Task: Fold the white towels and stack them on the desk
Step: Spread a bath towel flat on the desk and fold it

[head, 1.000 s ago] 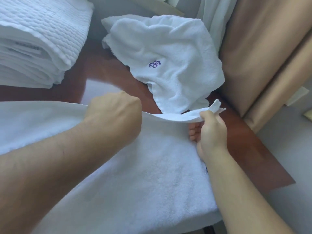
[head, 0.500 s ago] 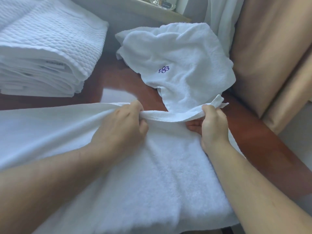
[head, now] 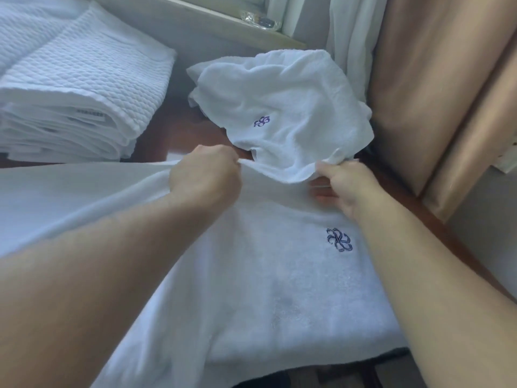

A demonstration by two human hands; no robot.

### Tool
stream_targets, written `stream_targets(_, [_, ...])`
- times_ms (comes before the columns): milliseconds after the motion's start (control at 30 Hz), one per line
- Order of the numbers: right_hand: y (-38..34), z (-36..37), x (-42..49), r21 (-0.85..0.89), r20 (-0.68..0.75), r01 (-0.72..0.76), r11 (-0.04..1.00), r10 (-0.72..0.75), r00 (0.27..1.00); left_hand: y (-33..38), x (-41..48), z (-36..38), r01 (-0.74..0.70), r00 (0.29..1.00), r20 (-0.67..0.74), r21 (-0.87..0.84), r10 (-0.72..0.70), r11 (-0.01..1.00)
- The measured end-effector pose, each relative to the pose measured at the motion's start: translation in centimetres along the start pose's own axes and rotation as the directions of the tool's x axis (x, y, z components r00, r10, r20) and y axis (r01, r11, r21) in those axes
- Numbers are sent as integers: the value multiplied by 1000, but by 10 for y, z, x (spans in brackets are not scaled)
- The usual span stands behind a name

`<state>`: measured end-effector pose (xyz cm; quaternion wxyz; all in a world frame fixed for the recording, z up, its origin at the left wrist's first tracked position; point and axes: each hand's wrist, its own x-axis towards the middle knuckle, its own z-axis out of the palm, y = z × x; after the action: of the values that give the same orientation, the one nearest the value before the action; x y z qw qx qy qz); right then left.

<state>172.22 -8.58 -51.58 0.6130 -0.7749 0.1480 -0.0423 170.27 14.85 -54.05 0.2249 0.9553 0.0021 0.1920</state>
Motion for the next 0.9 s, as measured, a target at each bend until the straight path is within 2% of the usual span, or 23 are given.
stream_targets(67, [8,-19,-5,-18,-243,82,997,-84,966,12,-19,-2,-14,992,-127,-162,-6,987])
stream_targets(133, [27,-34,-16,165,-377,122,979,-52,925,17,-48,0,-156,964,-236,-145,119,977])
stream_targets(167, [38,-39,-23,238,-396,138,961,-34,918,18,-61,2,-243,949,-233,-113,212,963])
stream_targets(233, [53,-45,-34,330,-370,149,932,-18,929,17,-77,7,-390,915,-152,-89,375,916])
stream_targets(300, [55,-46,-34,362,-299,151,920,-38,954,15,-81,9,-476,879,-77,-99,470,874])
stream_targets(400, [45,-53,-32,225,-1,35,974,-35,999,12,-77,9,-475,877,61,-38,476,879])
stream_targets(467, [46,-64,-34,135,178,-14,991,-11,984,7,-73,12,-480,873,103,1,477,877])
stream_targets(500, [48,-67,-35,131,219,-6,991,-23,975,5,-70,13,-483,870,106,-3,481,875])
stream_targets(567, [52,-67,-39,206,187,46,977,-85,979,-1,-62,15,-480,871,112,-14,479,877])
stream_targets(667, [50,-55,-38,309,40,103,946,-121,992,-6,-44,14,-444,887,117,-55,447,895])
stream_targets(733, [44,-46,-36,199,-34,131,971,-126,991,-5,-36,10,-422,900,123,0,419,907])
stream_targets(800, [36,-46,-33,-166,-120,167,972,-188,975,5,-34,7,-382,916,184,124,357,916])
stream_targets(833, [33,-49,-31,-350,-168,153,924,-223,960,11,-36,6,-335,929,216,138,301,932])
stream_targets(867, [32,-54,-29,-437,-214,116,892,-229,950,18,-40,5,-280,940,229,100,252,955])
stream_targets(900, [33,-60,-30,-419,-228,86,904,-197,954,25,-47,4,-227,951,217,15,218,974])
